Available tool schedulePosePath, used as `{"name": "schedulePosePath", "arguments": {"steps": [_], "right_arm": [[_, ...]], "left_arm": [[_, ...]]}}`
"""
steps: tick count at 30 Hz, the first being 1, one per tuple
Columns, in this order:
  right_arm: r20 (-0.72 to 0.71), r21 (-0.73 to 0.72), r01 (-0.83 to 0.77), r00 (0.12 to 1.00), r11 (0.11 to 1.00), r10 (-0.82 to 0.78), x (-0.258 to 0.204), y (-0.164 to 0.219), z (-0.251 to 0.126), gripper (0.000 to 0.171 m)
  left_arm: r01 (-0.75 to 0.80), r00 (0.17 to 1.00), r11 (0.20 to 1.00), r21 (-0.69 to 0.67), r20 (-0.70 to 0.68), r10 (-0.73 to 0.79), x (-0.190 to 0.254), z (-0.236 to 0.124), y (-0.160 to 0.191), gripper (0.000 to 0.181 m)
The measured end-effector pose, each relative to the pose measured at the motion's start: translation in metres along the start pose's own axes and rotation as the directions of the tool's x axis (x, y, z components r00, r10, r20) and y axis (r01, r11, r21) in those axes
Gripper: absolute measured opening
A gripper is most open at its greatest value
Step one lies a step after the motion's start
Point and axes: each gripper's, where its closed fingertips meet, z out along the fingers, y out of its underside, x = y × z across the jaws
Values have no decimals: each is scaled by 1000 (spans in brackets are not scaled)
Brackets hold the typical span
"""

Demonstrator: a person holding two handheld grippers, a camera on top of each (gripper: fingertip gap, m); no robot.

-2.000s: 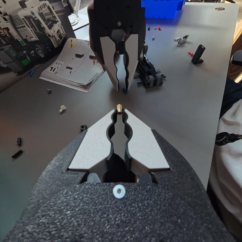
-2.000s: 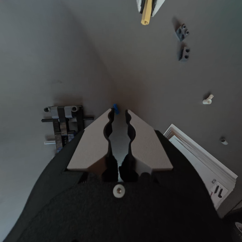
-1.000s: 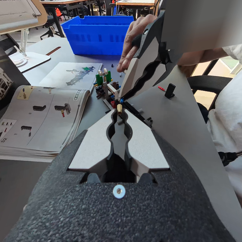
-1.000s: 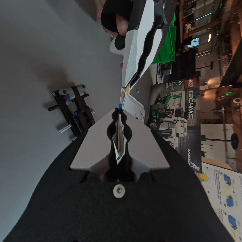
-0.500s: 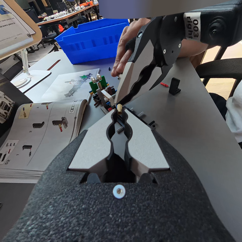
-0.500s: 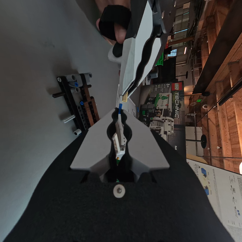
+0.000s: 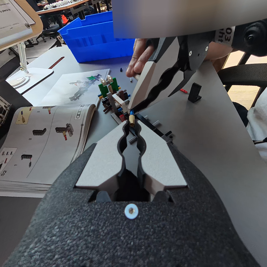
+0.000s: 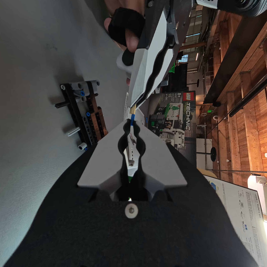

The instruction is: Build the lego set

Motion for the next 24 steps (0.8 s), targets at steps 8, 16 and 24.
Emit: {"name": "schedulePosePath", "arguments": {"steps": [8,16,24], "right_arm": [[8,-21,25,1000,999,-25,-5,1,3,2],[2,-21,29,1000,999,-29,-4,0,3,3],[-7,-21,41,999,999,-41,-5,-1,3,3]], "left_arm": [[22,1000,1000,-3,-6,-22,0,0,0,5],[35,999,999,-20,-4,-35,-1,1,3,5],[46,999,999,-26,-10,-46,0,1,4,5]]}}
